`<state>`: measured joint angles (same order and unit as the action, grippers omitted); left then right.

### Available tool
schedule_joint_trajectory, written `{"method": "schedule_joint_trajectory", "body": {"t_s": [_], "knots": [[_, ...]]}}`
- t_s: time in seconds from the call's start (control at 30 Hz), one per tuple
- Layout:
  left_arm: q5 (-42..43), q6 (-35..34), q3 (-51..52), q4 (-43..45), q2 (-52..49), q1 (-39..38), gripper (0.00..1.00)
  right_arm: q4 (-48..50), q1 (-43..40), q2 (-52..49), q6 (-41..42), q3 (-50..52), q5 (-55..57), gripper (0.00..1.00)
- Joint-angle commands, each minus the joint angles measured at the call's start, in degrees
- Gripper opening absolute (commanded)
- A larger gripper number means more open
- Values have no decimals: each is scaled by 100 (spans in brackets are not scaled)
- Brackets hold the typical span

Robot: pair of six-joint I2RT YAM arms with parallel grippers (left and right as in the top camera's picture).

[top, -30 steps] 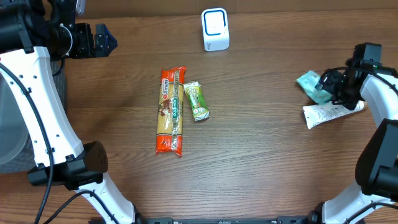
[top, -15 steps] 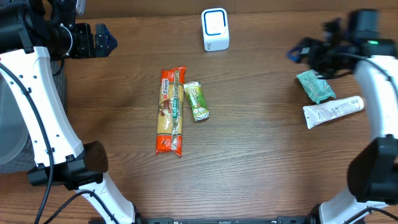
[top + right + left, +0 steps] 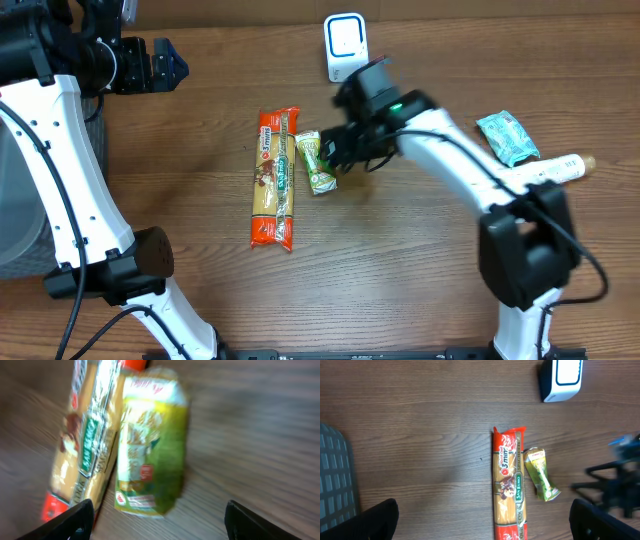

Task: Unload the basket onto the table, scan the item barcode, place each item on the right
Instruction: 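Move the right gripper to the light green POKKA packet and grasp it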

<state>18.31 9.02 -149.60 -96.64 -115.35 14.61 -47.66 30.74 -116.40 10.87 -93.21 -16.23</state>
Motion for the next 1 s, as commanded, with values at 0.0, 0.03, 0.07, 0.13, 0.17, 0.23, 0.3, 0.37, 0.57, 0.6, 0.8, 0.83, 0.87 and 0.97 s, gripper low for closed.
{"method": "schedule_joint_trajectory", "body": {"t_s": [0.0, 0.03, 0.07, 0.13, 0.17, 0.23, 0.3, 0.37, 0.57, 0.6, 0.8, 0.83, 0.87, 0.97], "knots": [[76, 17, -9, 0, -59, -39, 100, 144, 422, -297, 17, -39, 728, 84], [76, 17, -7, 0, -59, -39, 100, 201, 505, -343, -9, -39, 859, 84], [76, 17, -9, 0, -59, -39, 100, 269, 566, -367, -52, -39, 962, 84], [76, 17, -9, 0, -59, -39, 100, 527, 627, -367, -136, -42, 1104, 84], [76, 17, -9, 0, -59, -39, 100, 651, 627, -367, -184, -42, 1104, 84], [76, 17, -9, 0, -59, -39, 99, 820, 621, -374, -199, -42, 1106, 84], [76, 17, -9, 0, -59, -39, 99, 1029, 603, -391, -199, -42, 1104, 83], [76, 17, -7, 0, -59, -39, 100, 1259, 581, -420, -232, -42, 1104, 83], [76, 17, -9, 0, -59, -39, 100, 1801, 584, -682, -393, -42, 1110, 77], [76, 17, -9, 0, -59, -39, 100, 1888, 584, -754, -457, -39, 1132, 77], [76, 17, -9, 0, -59, -39, 100, 2400, 581, -1073, -1021, -42, 1821, 73], [76, 17, -9, 0, -59, -39, 100, 2430, 581, -1108, -1110, -42, 1829, 72], [76, 17, -9, 0, -59, -39, 99, 2437, 584, -1126, -1141, -42, 1832, 72], [76, 17, -9, 0, -59, -39, 100, 2400, 584, -1128, -1137, -42, 1862, 70]]}}
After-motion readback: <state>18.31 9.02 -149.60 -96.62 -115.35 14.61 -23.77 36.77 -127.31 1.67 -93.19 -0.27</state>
